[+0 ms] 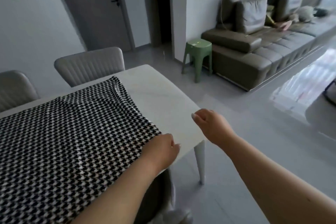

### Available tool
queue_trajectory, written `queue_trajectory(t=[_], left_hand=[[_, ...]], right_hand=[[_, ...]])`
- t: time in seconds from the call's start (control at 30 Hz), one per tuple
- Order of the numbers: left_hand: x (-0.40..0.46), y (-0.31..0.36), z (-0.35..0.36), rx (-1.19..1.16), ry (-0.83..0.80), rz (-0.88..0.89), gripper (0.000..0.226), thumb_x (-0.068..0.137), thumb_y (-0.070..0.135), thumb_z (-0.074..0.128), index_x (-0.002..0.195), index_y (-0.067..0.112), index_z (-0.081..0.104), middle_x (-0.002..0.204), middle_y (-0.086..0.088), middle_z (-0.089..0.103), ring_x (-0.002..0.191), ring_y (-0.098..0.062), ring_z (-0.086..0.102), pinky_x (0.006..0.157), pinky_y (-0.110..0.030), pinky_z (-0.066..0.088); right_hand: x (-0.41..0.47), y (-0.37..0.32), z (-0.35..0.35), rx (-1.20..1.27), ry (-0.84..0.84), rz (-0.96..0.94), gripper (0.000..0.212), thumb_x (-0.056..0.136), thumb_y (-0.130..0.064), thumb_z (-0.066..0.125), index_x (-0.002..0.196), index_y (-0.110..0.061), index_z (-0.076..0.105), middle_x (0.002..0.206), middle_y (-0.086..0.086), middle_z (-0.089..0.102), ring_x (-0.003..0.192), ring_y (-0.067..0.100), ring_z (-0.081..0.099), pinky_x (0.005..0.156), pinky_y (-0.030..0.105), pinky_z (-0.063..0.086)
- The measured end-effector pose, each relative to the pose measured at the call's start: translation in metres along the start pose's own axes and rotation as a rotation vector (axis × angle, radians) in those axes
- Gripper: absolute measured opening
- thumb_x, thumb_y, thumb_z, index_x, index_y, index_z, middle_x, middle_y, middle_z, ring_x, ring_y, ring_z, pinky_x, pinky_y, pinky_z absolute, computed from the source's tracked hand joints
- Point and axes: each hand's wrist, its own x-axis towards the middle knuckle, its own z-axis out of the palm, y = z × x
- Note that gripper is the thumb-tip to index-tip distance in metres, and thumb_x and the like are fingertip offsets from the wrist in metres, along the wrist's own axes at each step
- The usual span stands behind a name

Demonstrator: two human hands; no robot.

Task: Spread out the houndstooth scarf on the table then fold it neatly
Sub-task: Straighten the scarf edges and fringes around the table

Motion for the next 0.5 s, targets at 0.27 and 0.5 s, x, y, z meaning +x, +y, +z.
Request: queue_trajectory(t=[0.27, 0.5], left_hand=[[0.073, 0.129, 0.039, -0.016, 0.038, -0.015, 0.028, 0.092, 0.043, 0.046, 0.101, 0.020, 0.059, 0.110, -0.002, 0.065, 0.105, -0.023, 0.058, 0.085, -0.030, 0.046], [0.112, 0.170, 0.045, 0.028, 0.055, -0.039, 0.034, 0.094, 0.044, 0.045, 0.116, 0.019, 0.054, 0.117, -0.001, 0.062, 0.106, -0.023, 0.057, 0.085, -0.031, 0.046]], right_hand=[[0.029, 0.122, -0.115, -0.028, 0.070, -0.017, 0.045, 0.090, -0.056, 0.047, 0.125, -0.028, 0.054, 0.108, -0.007, 0.054, 0.101, 0.016, 0.056, 0.085, 0.030, 0.044], [0.065, 0.168, -0.146, -0.013, 0.060, -0.034, 0.048, 0.089, -0.059, 0.045, 0.127, -0.030, 0.051, 0.115, -0.005, 0.056, 0.101, 0.012, 0.055, 0.086, 0.030, 0.046]])
